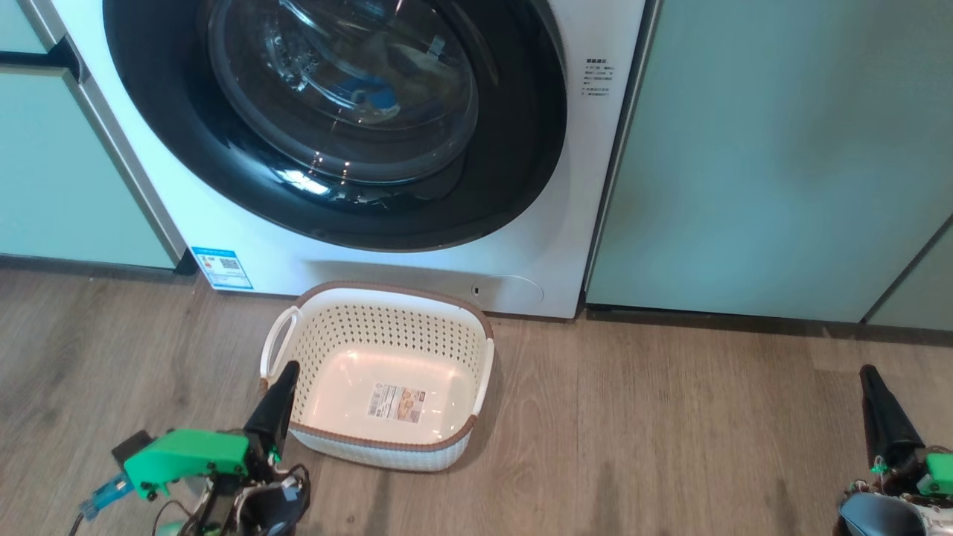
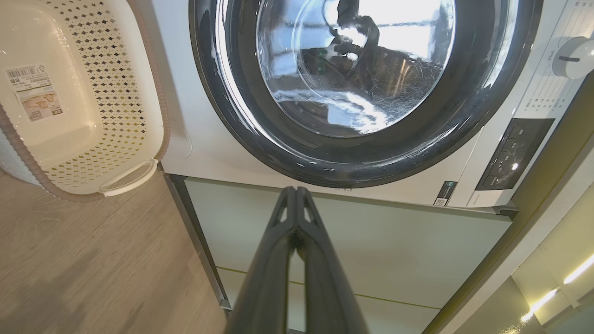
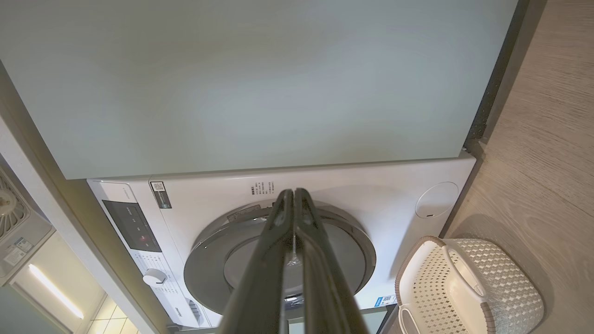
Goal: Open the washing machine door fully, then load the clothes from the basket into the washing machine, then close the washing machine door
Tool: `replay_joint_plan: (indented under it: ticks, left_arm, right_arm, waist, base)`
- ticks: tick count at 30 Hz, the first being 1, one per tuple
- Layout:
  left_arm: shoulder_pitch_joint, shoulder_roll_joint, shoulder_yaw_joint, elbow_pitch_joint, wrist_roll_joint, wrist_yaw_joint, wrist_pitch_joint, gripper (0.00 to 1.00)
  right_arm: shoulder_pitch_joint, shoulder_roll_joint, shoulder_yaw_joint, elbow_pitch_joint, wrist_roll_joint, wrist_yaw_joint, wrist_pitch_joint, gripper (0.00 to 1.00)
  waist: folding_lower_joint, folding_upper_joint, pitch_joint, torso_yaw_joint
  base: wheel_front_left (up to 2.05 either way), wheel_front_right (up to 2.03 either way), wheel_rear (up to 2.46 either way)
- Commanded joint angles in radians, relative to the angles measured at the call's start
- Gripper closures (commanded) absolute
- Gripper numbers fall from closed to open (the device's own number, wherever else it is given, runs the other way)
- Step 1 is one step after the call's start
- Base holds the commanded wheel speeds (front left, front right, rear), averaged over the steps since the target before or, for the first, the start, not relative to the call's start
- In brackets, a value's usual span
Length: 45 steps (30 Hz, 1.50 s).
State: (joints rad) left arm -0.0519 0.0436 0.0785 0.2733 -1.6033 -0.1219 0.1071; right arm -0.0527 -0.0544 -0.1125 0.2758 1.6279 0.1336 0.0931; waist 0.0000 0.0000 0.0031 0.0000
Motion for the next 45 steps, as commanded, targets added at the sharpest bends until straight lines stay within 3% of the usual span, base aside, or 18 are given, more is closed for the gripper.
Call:
replay_joint_plan:
  ticks: [1,45]
  left_arm:
    - [-0.056,0.007,0.036,-0.028,-0.005,-0.009,0.007,1.00]
    - [-0.056,0.007,0.035,-0.028,-0.005,-0.009,0.006,1.00]
  right_arm:
    - [-0.054,-0.008,0.014,-0.032,-0.006,-0.003,0.007,1.00]
    - [-0.054,-0.002,0.007,-0.031,-0.013,-0.003,0.014,1.00]
  waist:
    - [0.0000,0.0000,0.000,0.000]
    - [0.0000,0.0000,0.000,0.000]
  base:
    - [0.00,0.00,0.00]
    - [0.00,0.00,0.00]
